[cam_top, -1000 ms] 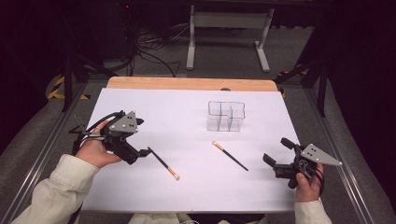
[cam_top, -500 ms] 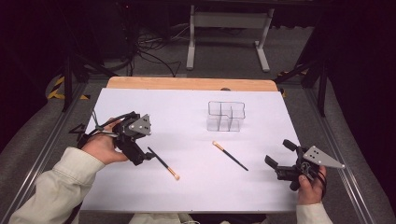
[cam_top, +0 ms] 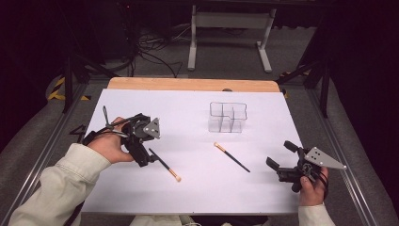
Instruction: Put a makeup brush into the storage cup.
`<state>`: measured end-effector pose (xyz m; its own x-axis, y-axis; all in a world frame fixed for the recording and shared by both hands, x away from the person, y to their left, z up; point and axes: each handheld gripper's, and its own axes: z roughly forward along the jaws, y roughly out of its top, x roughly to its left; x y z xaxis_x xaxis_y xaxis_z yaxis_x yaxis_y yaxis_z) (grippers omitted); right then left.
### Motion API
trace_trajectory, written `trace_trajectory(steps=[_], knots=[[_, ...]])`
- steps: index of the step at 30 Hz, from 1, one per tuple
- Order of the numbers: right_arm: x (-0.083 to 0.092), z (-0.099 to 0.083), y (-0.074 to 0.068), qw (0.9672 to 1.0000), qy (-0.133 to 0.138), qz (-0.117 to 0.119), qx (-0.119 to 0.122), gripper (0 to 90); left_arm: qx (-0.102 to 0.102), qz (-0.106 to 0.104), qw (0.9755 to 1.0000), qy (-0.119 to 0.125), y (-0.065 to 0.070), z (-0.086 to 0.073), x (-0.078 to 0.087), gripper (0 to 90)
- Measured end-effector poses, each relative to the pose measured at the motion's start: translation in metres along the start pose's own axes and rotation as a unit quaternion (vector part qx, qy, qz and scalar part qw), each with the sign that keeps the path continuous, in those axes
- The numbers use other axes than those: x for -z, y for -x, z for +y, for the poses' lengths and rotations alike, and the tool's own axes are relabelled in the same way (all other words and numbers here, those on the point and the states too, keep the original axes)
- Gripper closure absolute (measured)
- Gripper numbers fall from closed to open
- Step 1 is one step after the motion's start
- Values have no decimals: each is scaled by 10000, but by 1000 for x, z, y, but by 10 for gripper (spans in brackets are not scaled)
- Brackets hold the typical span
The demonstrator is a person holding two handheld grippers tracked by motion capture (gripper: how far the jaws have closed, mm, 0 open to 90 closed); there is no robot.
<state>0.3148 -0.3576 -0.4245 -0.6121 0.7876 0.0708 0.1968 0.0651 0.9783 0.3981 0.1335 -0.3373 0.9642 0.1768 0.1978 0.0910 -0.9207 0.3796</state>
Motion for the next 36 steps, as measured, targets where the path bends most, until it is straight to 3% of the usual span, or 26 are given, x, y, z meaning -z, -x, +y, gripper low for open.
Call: trace_trajectory(steps=[5,10,16,36], knots=[[0,0,0,10000,4,4,-2,1,-19,-64,10000,-48,0,2,-3,6],[-1,0,0,10000,0,35,4,2,109,-225,9997,1,-2,0,-11,6],[-2,-1,0,10000,-10,67,9,2,42,-300,9994,-141,-3,0,-20,6],[-1,0,0,10000,27,74,13,2,214,-592,9980,2,-2,-8,-53,13]])
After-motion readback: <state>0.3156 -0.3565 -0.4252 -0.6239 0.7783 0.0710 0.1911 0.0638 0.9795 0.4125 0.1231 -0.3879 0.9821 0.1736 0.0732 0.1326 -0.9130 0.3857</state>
